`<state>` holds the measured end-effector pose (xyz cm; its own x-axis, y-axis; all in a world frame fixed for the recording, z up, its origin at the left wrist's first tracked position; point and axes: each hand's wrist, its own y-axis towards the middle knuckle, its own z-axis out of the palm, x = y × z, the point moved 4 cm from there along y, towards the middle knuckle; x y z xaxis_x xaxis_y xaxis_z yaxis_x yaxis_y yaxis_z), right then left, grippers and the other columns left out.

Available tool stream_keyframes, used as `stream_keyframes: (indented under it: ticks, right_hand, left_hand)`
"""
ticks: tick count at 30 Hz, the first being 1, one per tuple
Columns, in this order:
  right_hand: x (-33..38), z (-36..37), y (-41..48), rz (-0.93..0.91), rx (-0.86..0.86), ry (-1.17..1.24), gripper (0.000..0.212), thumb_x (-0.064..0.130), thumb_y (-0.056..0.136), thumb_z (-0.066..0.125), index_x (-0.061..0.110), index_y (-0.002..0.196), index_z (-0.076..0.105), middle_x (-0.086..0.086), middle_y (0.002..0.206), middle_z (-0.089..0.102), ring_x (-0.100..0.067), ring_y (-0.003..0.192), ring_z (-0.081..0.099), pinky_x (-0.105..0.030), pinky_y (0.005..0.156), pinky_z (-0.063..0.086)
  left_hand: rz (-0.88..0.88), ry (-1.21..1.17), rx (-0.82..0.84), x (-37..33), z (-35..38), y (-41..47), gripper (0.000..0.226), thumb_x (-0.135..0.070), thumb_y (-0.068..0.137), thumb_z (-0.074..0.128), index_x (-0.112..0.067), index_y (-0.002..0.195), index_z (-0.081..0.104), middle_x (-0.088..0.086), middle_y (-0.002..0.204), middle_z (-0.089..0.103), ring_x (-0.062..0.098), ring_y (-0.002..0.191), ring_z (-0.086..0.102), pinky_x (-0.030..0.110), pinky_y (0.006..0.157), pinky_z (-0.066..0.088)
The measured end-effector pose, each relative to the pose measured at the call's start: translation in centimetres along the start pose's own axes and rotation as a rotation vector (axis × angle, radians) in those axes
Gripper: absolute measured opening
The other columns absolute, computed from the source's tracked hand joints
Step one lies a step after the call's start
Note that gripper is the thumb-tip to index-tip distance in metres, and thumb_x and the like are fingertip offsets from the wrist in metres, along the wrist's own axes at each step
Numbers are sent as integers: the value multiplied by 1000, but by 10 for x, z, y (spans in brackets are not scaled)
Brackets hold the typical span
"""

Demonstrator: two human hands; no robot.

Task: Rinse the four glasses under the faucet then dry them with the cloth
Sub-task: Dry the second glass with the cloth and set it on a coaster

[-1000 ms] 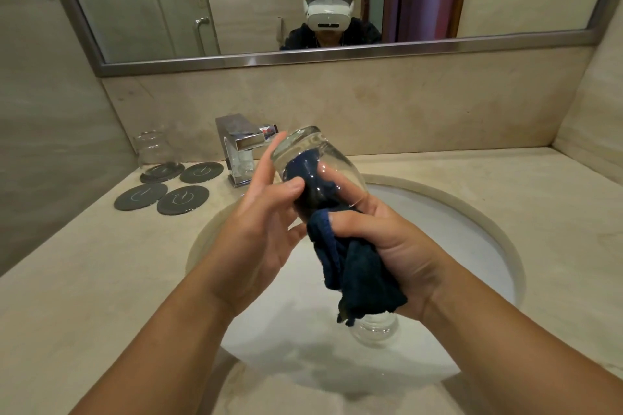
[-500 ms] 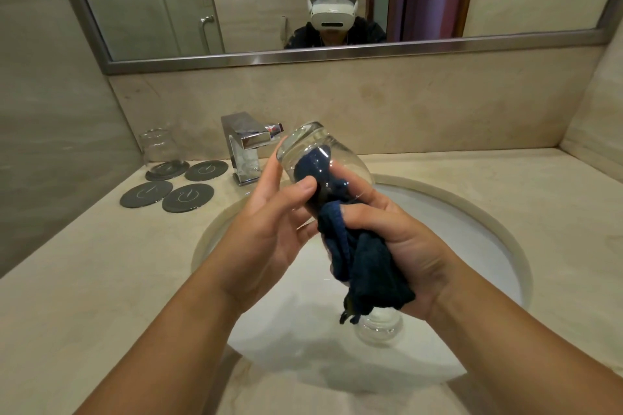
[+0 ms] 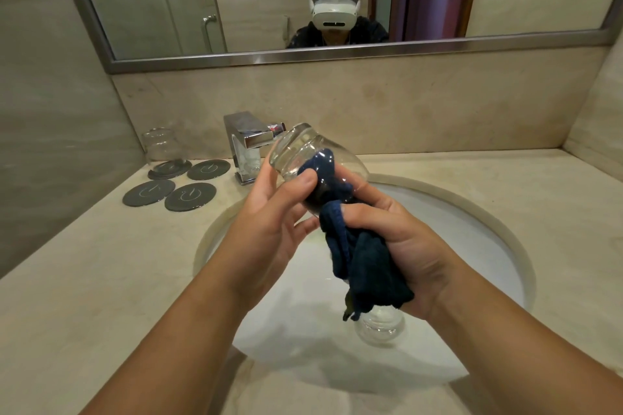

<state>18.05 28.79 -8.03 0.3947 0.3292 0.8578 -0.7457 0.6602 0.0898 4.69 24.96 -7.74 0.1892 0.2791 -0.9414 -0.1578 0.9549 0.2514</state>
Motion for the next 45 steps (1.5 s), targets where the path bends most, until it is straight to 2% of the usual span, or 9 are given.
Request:
stream_keyframes:
  ticks: [3,6,13,19,25,32,36,41,45]
  right_hand:
    - [-1,-1,1,-7,3,-14,51,8,82,67,36,122,79,-20,132,72,-30,103,63,-29,65,60]
    - [0,-1,0,-26,-20,-47,49,7,79,68,35,117,82,-15,123,77,-20,79,72,-26,61,57]
    - [0,-3,1,-65,-85,-73,47,4,78,74,32,114,83,-14,115,78,-17,61,65,-27,57,56]
    - [4,-5,1,-63,-124,-16,48,16,75,72,24,121,79,-18,115,76,-15,60,66,-27,54,55]
    - [9,-5,-2,-113,-189,-194,40,2,95,66,36,97,85,0,97,80,-12,68,70,-26,59,57]
    - [5,-4,-2,-118,-201,-246,38,0,95,69,35,94,85,-2,100,81,-12,74,71,-24,65,58]
    - [3,-7,0,-66,-179,-145,31,9,89,75,25,115,81,-14,116,79,-15,70,70,-29,64,58]
    - [6,-11,-1,-64,-197,-134,29,7,99,64,23,118,80,-17,116,78,-16,66,67,-30,61,57]
    - [7,-12,0,-104,-214,-226,31,16,85,77,25,114,81,-8,100,79,-15,65,67,-30,62,56]
  left_hand:
    - [-3,-24,9,1,0,0,51,-29,94,61,-20,144,49,9,143,67,25,127,68,38,98,58]
    - [-16,33,1,2,1,-1,63,-41,95,63,-24,153,45,7,145,66,24,133,65,36,97,59]
    - [-30,86,-100,5,-8,2,76,-52,79,78,-21,145,57,5,141,69,33,138,60,62,121,39]
    - [-40,96,-102,6,-10,4,77,-41,87,79,-20,155,49,4,143,69,20,131,64,49,112,46]
    - [-94,-6,-76,8,-8,6,85,-62,76,76,-50,155,46,-11,150,63,18,142,58,52,120,41]
    - [-108,25,-119,11,-13,6,73,-52,83,79,-12,142,63,5,127,72,26,121,63,60,124,35]
    - [-89,53,-91,9,-15,6,94,-48,77,82,-22,160,46,6,154,60,19,139,59,52,121,40]
    - [-74,23,-104,6,-13,4,61,-32,83,76,-23,142,62,2,148,65,16,136,62,40,109,47]
    - [-109,30,-140,6,-9,5,64,-51,83,70,-36,144,59,-14,135,73,11,131,65,40,103,49]
